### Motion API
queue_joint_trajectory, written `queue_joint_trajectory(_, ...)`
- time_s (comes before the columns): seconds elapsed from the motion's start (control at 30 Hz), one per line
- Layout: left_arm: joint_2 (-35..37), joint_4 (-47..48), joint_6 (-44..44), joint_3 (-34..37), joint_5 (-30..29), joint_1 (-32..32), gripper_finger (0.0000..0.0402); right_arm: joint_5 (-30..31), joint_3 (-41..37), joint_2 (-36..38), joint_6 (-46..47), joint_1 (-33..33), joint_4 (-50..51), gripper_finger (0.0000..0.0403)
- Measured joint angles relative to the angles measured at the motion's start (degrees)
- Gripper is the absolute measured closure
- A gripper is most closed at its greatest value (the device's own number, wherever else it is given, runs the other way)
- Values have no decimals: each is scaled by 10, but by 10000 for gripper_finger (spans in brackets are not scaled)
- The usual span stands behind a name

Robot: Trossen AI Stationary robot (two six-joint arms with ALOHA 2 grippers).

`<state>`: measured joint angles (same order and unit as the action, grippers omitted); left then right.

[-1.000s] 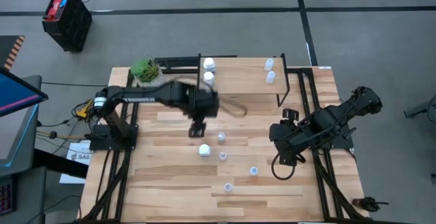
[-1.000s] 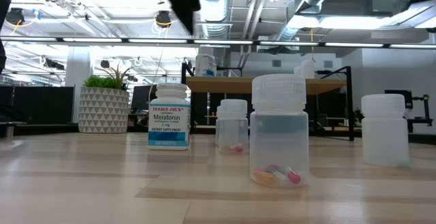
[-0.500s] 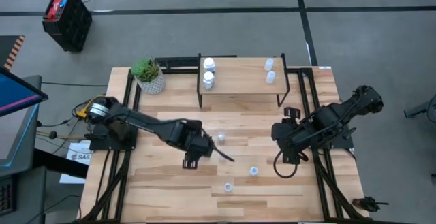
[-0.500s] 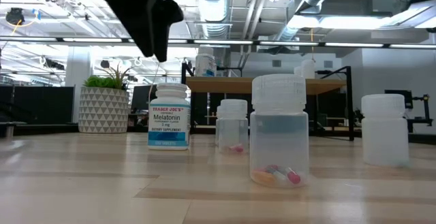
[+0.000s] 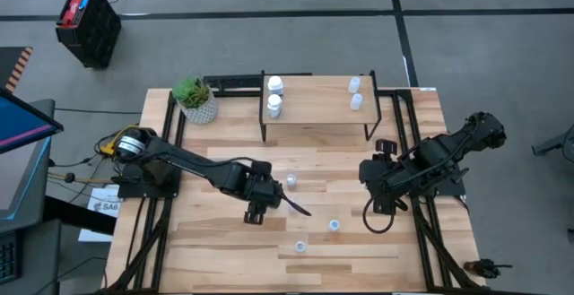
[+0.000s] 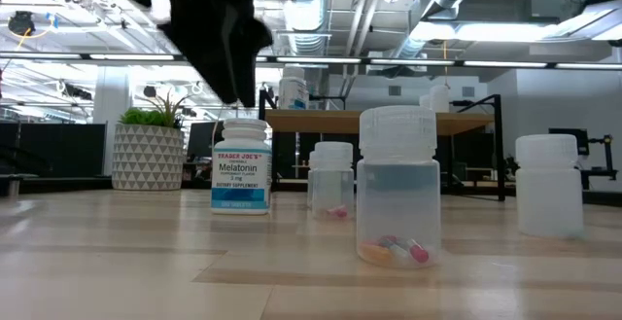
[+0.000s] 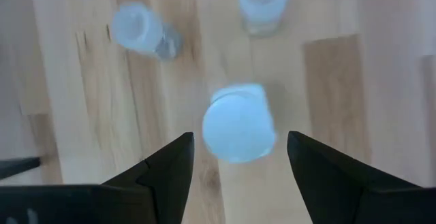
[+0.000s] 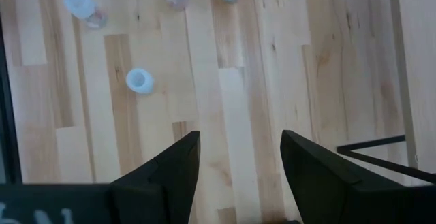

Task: Pick and place medicine bottles onto shelf by color
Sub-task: Put the big white pill bottle on the shelf aligned with the other big white pill bottles

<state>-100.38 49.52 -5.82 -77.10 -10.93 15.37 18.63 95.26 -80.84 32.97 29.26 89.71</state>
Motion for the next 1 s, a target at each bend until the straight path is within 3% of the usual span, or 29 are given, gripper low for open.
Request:
queue_joint_trajectory(0.23, -2, -67, 8, 53, -2, -8, 178, 0, 0, 0, 0, 0, 0, 177)
queue_joint_trajectory(0.5, -4, -94, 28, 52, 20, -9, 178, 1, 0, 0, 0, 0, 0, 177)
queue_joint_trajectory(0.67, -45, -116, 33, 52, 47, -9, 178, 1, 0, 0, 1, 0, 0, 177)
queue_joint_trajectory(1.0, -71, -115, 46, 49, 47, -10, 178, 0, 0, -1, 2, 0, 1, 177)
